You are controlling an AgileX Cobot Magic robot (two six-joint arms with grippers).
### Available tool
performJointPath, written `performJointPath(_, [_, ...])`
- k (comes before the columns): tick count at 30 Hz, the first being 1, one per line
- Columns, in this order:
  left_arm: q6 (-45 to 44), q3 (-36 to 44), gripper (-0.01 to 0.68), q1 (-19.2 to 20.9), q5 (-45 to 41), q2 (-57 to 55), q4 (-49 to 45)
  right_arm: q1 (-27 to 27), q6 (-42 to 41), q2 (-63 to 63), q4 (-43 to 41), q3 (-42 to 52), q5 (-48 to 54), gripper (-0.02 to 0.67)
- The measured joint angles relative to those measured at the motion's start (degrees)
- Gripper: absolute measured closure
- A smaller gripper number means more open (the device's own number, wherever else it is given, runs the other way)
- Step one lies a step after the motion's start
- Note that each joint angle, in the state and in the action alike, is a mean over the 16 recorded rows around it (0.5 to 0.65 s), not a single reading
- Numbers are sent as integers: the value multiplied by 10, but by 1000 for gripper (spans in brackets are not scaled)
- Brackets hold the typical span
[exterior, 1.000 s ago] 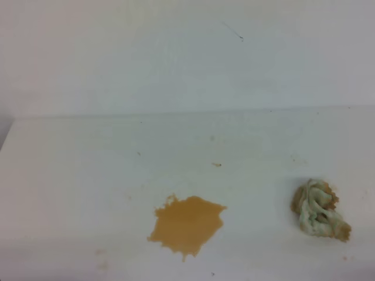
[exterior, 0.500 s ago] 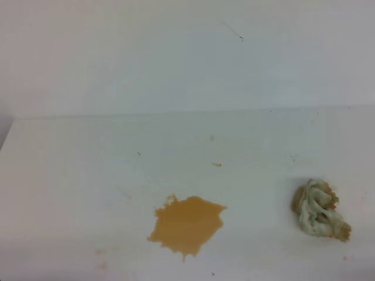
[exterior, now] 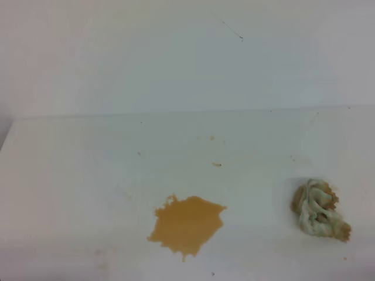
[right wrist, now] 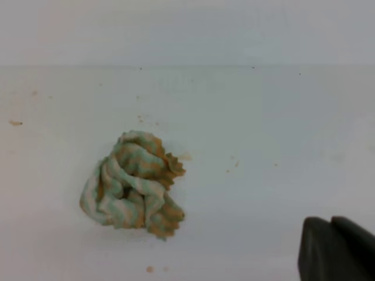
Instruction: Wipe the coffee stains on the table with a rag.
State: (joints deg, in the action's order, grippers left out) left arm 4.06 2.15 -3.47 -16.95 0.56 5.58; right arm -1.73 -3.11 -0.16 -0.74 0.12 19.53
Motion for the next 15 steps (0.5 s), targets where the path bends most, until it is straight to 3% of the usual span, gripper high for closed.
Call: performJointPath(15, [0, -1, 672, 0, -1, -3, 0, 0, 0, 0, 3, 0, -9, 652])
